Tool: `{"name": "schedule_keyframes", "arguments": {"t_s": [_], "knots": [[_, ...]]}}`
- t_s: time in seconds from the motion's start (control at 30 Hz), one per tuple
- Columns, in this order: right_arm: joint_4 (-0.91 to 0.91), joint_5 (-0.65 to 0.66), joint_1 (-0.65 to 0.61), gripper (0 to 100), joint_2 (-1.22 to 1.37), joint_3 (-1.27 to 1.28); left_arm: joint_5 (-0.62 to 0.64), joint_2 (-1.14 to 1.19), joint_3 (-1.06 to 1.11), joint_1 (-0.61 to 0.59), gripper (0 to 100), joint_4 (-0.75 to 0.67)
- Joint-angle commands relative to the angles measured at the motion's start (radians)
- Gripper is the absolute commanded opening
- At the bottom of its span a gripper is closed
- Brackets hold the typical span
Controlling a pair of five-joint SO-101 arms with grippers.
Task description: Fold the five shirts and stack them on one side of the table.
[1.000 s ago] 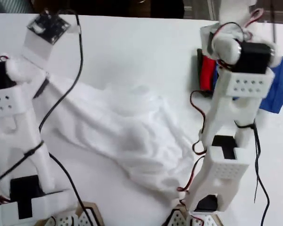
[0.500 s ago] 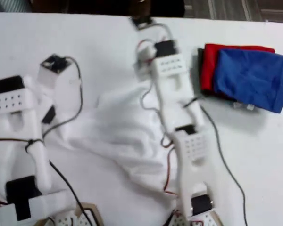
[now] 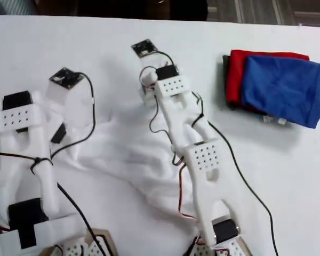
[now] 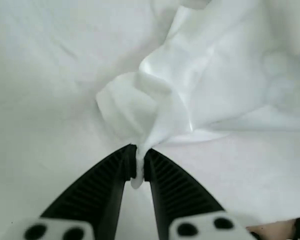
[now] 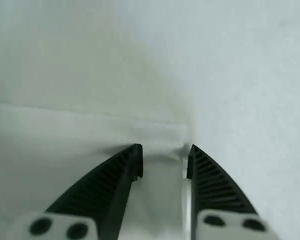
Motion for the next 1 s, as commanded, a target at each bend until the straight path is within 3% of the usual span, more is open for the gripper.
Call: {"name": "schedule_keyframes", "arguments": {"t_s": [0.0,0.13,0.27,0.37,0.63,0.97], "knots": [[0.008,-0.005,-0.015,15.5,0.002,-0.006,0.000,-0.041,-0.002,-0.005,3,-0.021],[0.041,0.002,-0.025,15.5,0.004,-0.006,0.000,-0.041,-0.002,-0.005,3,-0.025],[0.096,0.100,-0.047,14.6,0.005,-0.006,0.000,-0.041,-0.002,-0.005,3,-0.023],[0.122,0.157,-0.054,1.9,0.008,-0.006,0.000,-0.041,-0.002,-0.005,3,-0.018],[0.147,0.157,0.010,1.9,-0.050,-0.081,0.002,-0.041,-0.008,-0.006,3,-0.011],[0.417,0.164,0.111,1.9,-0.217,-0.427,0.011,-0.041,-0.300,0.032,3,0.212]]}}
